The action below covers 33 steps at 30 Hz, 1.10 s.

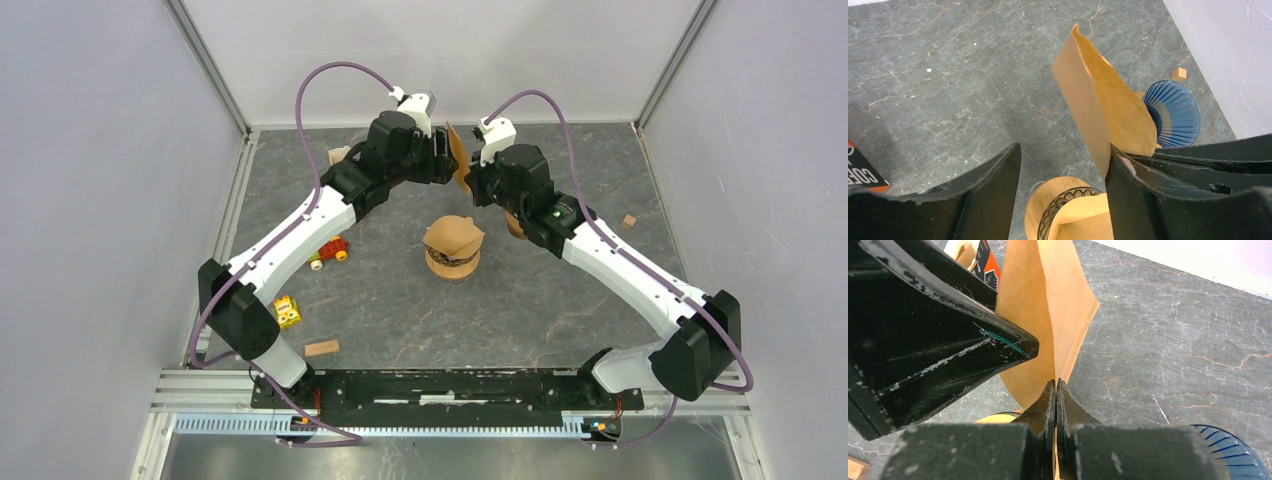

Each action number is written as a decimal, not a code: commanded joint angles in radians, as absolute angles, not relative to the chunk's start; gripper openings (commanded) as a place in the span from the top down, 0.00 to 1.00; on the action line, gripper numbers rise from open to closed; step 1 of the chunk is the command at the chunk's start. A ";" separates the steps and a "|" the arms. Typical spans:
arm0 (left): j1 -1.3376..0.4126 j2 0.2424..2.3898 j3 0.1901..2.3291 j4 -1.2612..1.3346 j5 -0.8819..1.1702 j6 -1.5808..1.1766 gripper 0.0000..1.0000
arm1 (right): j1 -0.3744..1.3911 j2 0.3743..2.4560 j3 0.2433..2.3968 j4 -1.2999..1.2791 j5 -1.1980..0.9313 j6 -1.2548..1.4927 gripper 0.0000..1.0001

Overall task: Place the coffee filter in the dripper
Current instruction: Pick up the coffee filter from the coffee filter holder.

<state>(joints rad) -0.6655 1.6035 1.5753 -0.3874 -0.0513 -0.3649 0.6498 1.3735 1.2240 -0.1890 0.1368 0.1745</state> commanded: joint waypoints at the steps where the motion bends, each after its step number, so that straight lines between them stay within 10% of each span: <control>1: -0.673 1.564 1.604 -0.353 -0.083 -0.293 0.31 | 0.650 1.351 1.220 -0.158 0.145 0.167 1.00; 33: -0.672 1.609 1.630 -0.359 -0.068 -0.287 0.57 | 0.651 1.327 1.192 -0.137 0.120 0.145 1.00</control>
<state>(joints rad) -0.6701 1.6115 1.6108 -0.3878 -0.0517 -0.3378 0.6498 1.3705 1.1824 -0.1814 0.1287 0.1547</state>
